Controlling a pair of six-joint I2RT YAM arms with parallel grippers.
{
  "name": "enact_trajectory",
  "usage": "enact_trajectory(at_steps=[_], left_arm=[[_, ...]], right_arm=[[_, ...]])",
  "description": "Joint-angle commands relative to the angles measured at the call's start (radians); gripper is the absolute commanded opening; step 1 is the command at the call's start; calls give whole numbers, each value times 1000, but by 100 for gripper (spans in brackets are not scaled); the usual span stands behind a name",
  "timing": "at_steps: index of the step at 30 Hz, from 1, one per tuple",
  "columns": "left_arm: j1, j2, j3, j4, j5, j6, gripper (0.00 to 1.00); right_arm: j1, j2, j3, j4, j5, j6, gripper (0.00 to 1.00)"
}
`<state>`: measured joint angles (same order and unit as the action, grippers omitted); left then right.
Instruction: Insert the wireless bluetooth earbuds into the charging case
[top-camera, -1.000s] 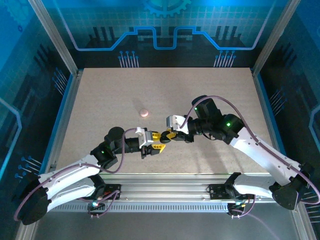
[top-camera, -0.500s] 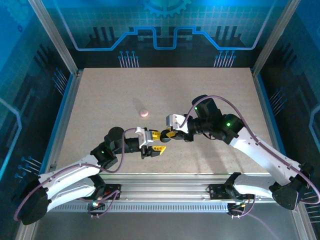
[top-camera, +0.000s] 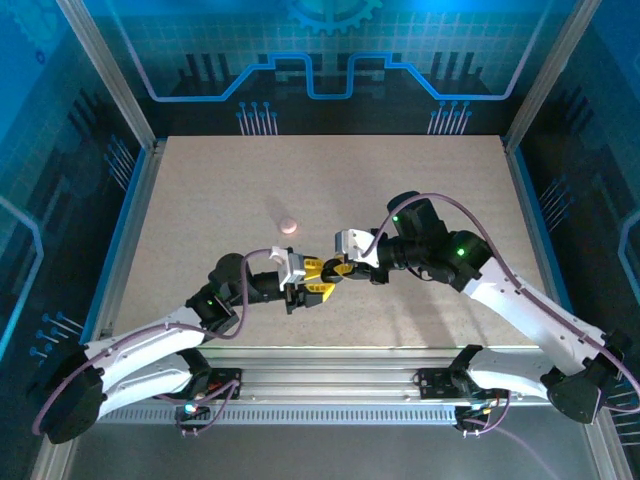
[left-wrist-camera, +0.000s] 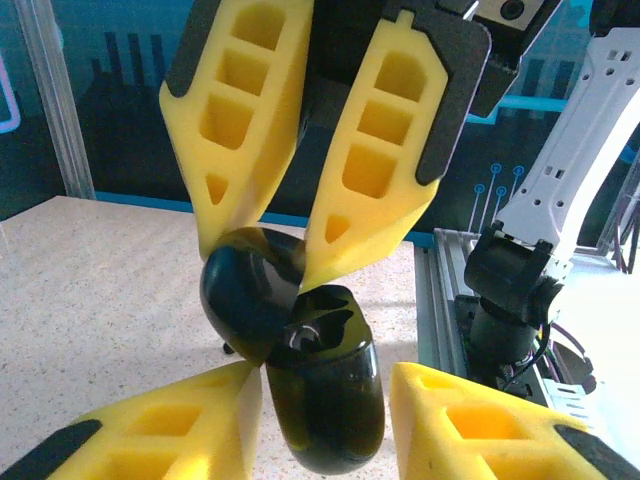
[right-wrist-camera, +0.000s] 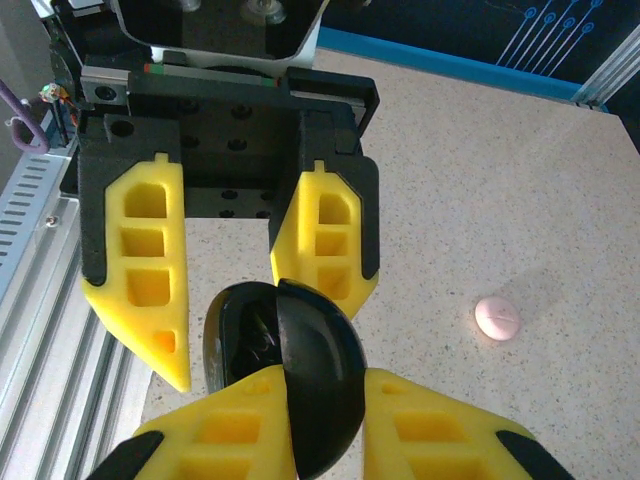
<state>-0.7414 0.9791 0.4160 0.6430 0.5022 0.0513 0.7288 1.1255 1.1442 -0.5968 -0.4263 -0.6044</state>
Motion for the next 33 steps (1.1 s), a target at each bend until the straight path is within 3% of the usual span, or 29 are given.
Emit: enact_trajectory(at_steps=[1, 10, 14, 22, 33], left_arm=[[3, 0, 2, 29, 13, -5, 32], [2, -8, 14, 1, 29, 18, 17], [2, -11, 21, -27, 42, 42, 15], [2, -25, 26, -80, 53, 82, 14], [3, -30, -15, -26, 0, 60, 13]], right_arm=[[-9, -24, -12, 25, -9, 15, 19], [-9, -27, -18, 26, -10, 16, 20], [-9, -26, -15, 26, 5, 28, 22], [-22, -14, 5, 37, 36, 76, 38], [-47, -32, 9, 42, -4, 111, 44]])
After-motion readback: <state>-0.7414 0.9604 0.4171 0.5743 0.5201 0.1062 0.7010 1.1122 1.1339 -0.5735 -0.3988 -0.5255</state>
